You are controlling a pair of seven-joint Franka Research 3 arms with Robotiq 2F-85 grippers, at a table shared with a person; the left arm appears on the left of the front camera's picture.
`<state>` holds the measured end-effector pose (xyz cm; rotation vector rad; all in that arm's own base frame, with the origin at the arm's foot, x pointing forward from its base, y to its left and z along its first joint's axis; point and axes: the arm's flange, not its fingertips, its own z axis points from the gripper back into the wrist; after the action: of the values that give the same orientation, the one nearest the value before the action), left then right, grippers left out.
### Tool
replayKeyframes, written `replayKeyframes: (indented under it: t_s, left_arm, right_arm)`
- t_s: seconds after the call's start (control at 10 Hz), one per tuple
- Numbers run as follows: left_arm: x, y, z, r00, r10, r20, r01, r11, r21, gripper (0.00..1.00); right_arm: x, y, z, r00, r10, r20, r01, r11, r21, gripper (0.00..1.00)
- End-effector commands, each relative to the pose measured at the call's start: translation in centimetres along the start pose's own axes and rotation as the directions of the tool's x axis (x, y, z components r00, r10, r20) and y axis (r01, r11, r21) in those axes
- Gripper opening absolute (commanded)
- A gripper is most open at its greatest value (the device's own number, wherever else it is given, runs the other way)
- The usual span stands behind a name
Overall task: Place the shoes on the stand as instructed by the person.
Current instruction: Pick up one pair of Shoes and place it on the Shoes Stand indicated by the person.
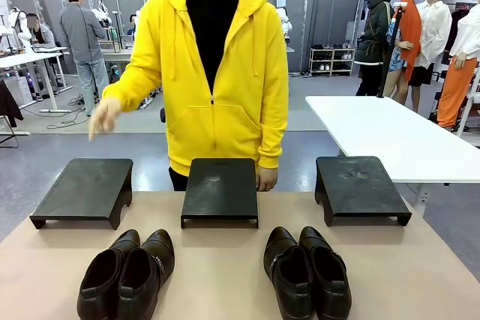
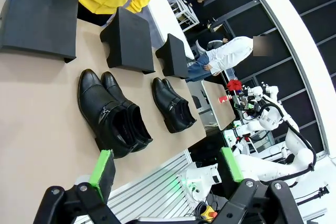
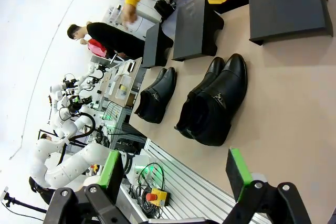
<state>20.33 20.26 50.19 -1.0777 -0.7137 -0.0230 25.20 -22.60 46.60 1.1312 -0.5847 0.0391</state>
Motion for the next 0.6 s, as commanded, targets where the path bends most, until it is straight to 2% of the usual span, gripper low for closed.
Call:
replayKeyframes:
  t_s: [0.0,0.5]
  left_arm:
    - [0.02,0.04,0.07,1.000,-0.022,-0.001,0.022,1.000,-0.017,1.00]
    - [-0.01,-0.01,0.01,1.000,0.000,0.000,0.000,1.000,0.000,1.00]
  right_arm:
    - [0.06,0.06,0.16,1.000,0.011,0.001,-0.011,1.000,0.008,1.00]
    - [0.06,0.06,0.16,1.000,0.011,0.001,-0.011,1.000,0.008,1.00]
